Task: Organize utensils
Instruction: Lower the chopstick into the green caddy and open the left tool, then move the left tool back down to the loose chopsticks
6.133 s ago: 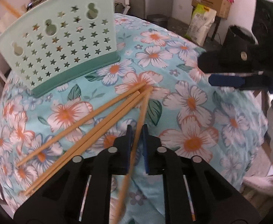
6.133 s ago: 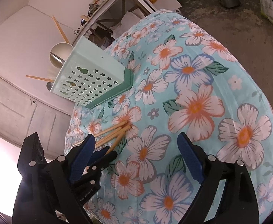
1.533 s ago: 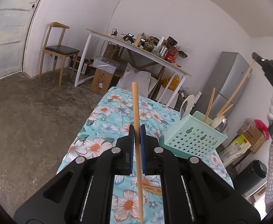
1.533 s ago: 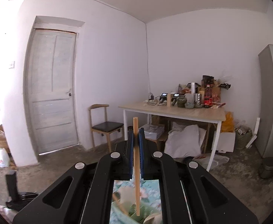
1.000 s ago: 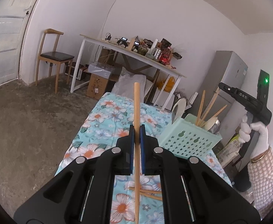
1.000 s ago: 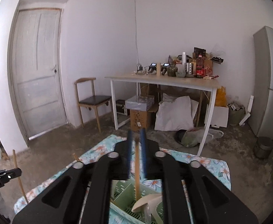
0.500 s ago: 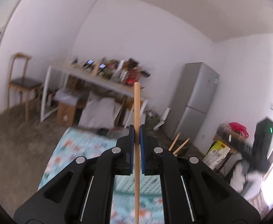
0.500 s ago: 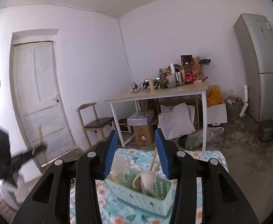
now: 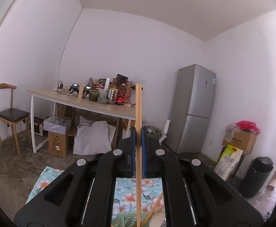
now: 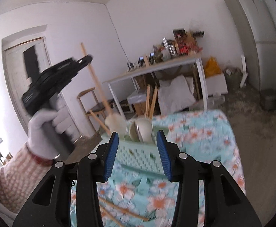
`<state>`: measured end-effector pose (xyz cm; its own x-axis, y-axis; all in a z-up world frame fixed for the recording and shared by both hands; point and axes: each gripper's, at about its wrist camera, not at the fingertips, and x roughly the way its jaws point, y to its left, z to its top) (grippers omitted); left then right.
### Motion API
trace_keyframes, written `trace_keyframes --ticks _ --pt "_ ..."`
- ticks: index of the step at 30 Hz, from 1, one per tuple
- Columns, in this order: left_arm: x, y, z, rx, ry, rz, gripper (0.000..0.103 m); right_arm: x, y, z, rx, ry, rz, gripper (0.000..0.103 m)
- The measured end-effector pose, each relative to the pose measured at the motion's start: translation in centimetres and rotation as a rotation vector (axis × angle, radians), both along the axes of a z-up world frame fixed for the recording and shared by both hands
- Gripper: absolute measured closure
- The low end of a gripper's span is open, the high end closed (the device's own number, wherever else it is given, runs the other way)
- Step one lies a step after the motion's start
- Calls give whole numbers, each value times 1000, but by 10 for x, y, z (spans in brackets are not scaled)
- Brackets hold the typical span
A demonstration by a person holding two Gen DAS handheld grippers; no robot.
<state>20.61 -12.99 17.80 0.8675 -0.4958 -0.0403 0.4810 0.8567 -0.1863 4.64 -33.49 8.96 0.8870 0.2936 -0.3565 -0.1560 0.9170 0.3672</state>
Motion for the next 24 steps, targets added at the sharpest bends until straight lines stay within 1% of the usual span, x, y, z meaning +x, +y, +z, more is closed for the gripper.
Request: trace_keyframes --ticks 4,8,10,11,12,14,16,17,19,20,21,23,24 --pt "20 -16 -18 25 43 42 98 -3 3 -21 5 54 0 62" --pt "36 -22 -38 40 92 55 98 -1 1 -24 20 70 -3 62" --pt "37 -23 -44 51 101 56 97 -4 0 -23 22 68 -9 62" --pt "37 -21 -45 53 104 57 91 -5 -1 -23 25 67 -11 62" --pt "35 -20 -45 51 108 57 80 -4 -2 -22 27 67 -13 62" --pt "32 -15 -44 38 103 58 75 -4 -4 -22 39 67 -15 62" --pt "23 -11 -40 37 90 58 70 -5 -5 -21 44 67 -16 61" --pt "18 -8 -38 37 85 58 65 -6 -4 -21 46 66 -16 62" --pt "5 0 -34 35 73 56 60 -7 -2 -21 48 67 -14 61" --pt "-2 5 -31 33 67 57 54 -7 -1 -21 47 70 -13 60" --pt "-10 10 -28 31 66 58 47 -8 0 -21 46 73 -13 55" --pt "-23 22 -25 26 69 52 45 -9 3 -21 41 84 -16 49" --pt "-31 30 -25 27 72 52 41 -10 5 -22 35 93 -16 45"
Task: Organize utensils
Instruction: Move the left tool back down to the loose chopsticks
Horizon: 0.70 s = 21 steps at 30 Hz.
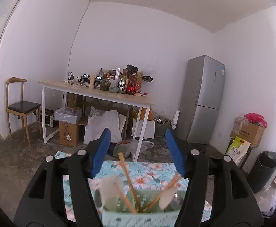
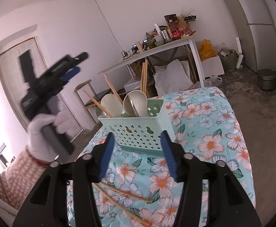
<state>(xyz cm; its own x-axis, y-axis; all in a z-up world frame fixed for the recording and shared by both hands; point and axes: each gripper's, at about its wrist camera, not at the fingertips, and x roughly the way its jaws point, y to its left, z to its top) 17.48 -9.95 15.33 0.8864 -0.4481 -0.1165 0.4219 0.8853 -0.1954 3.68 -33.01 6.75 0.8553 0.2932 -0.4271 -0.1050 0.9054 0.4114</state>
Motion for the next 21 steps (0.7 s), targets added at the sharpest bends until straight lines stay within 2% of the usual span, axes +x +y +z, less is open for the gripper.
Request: trace_keyframes --ticks 5,11,13,18,21 --pt "-32 39 -11 50 59 12 29 0 7 -10 -25 64 -16 26" --pt "-63 85 -48 119 196 69 21 2 14 -39 -9 188 -27 17" --pt "-70 96 -64 134 250 83 21 2 19 -49 5 220 1 17" --pt "-81 118 -112 68 442 84 21 3 35 -62 17 265 91 17" --pt "-85 119 -136 40 526 65 21 3 40 -63 24 276 113 17"
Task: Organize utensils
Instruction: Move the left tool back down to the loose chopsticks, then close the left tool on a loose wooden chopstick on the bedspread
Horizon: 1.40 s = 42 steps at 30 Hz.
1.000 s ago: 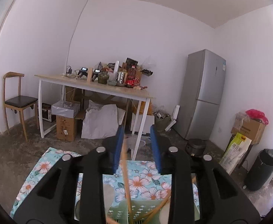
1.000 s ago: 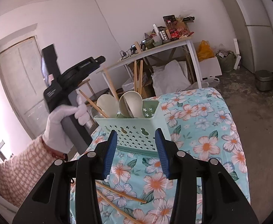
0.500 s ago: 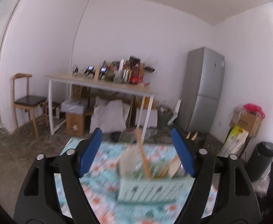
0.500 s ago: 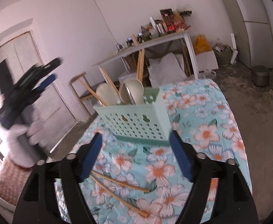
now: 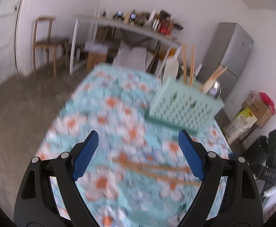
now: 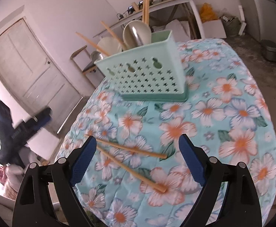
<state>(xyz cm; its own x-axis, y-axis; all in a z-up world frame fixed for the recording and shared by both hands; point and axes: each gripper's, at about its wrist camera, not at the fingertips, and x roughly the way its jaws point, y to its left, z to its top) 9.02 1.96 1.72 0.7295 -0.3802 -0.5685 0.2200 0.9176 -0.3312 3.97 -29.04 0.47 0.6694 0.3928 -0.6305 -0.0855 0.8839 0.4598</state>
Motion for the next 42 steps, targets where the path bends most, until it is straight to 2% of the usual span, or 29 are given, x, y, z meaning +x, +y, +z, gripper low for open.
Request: trace_keyframes --ticks 5,7,9,12,14,19,21,28,30,36,42 --pt "1 -8 -30 -109 123 -43 22 -3 1 2 -1 5 9 17" --pt "3 -15 -43 -191 203 -82 27 -4 -1 0 2 13 3 17" --pt "8 -22 -61 -267 305 -106 36 -6 -4 -3 16 21 -7 17" --pt "9 -30 -86 -351 419 -116 41 -9 -8 -7 28 27 -16 17" --pt "12 -30 -101 -404 474 -85 44 -11 -11 -10 36 34 -24 17" --pt "23 -18 -116 -551 492 -5 50 -10 -18 -16 51 46 -36 17" --pt "27 -17 -122 -566 502 33 62 -9 -19 -19 57 52 -39 17" --pt "28 -15 -128 -559 510 83 88 -8 -22 -23 62 57 -42 17" --pt "29 -9 -128 -573 507 79 89 -8 -23 -23 65 58 -43 17" --pt "21 -3 -121 -531 470 72 90 -9 -23 -21 55 53 -42 17" --pt "2 43 -113 -511 431 179 90 -6 -21 -23 19 61 -40 17"
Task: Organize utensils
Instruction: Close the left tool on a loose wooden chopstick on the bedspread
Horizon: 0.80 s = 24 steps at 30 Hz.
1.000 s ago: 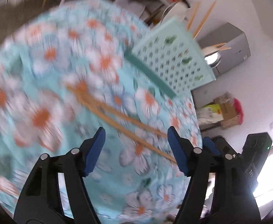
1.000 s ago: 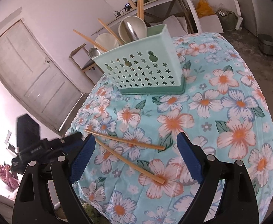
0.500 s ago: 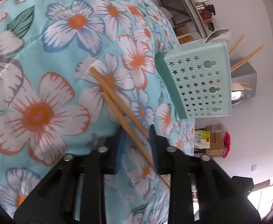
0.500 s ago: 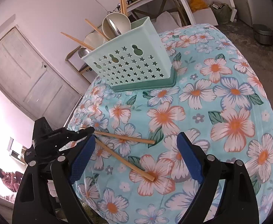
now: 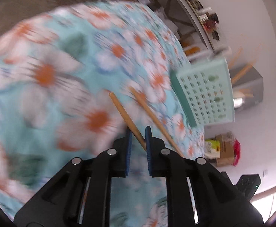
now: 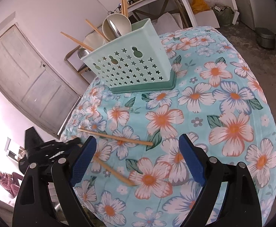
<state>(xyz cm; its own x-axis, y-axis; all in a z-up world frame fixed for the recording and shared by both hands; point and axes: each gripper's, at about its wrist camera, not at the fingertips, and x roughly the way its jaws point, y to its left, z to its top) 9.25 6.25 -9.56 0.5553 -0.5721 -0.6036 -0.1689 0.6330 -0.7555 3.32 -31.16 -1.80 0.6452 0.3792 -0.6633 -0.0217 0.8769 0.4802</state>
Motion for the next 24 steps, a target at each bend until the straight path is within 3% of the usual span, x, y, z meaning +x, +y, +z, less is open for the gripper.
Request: trace_keyframes --ticks 6,9,11,14,16,24 --pt "6 33 -20 -174 83 80 91 10 12 -14 -106 47 11 17" --pt "9 34 -24 -205 98 84 91 14 14 -27 -122 91 19 17" --pt "9 34 -25 -217 106 90 91 15 13 -41 -123 131 20 17" --pt "11 33 -27 -238 117 97 91 10 16 -44 -147 102 42 15" --pt "13 31 -27 -239 119 99 91 8 18 -44 -145 90 69 8" --pt "15 22 -21 -173 91 103 91 3 25 -45 -216 54 125 6"
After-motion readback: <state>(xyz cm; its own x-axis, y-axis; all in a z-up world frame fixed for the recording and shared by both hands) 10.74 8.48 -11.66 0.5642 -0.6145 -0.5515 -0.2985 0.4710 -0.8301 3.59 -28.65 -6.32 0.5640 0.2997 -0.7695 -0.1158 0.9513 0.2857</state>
